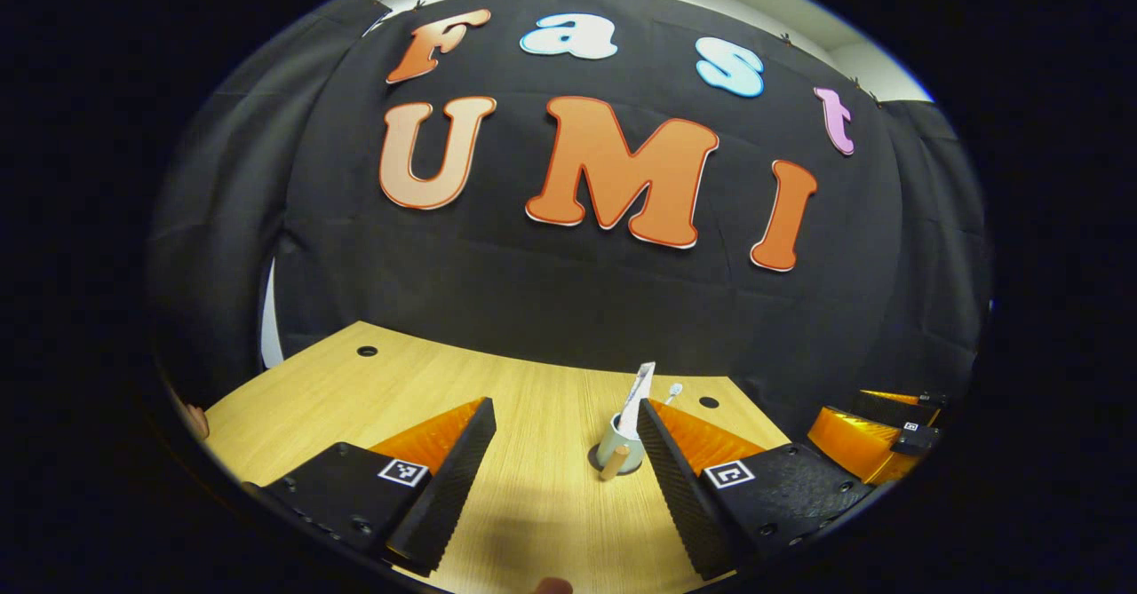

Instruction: Put the toothbrush and toothpaste on the desktop into the cup, then pick up the cup and place it on the coaster on the desktop.

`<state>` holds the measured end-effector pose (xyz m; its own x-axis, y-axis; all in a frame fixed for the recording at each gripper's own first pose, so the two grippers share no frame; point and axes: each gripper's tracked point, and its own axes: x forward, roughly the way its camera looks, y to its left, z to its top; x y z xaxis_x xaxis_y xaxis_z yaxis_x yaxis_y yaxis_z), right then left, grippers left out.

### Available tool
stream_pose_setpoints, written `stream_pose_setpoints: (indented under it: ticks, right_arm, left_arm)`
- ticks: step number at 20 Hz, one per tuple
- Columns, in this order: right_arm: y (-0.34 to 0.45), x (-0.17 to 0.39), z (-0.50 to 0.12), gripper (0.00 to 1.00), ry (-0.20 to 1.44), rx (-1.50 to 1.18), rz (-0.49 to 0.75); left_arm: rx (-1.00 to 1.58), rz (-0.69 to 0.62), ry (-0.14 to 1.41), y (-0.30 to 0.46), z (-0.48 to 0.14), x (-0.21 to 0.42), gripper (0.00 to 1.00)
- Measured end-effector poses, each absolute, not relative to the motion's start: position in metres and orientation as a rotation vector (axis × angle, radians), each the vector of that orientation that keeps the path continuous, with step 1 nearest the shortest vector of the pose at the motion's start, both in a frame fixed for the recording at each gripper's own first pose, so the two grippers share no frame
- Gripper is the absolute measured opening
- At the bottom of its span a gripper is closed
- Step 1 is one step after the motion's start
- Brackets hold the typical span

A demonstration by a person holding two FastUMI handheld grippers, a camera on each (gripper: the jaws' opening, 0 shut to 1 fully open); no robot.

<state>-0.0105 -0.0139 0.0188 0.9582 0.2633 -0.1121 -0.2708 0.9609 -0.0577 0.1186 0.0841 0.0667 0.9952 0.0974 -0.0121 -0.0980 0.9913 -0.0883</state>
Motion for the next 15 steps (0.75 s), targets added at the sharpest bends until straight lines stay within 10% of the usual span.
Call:
stream_pose_setpoints:
  ticks: [15]
  right_arm:
    - [-0.026, -0.034, 0.055, 0.98, -0.036, -0.077, 0.139]
  left_arm:
    - [-0.009, 0.094, -0.094, 0.107, 0.110, 0.081, 0.97]
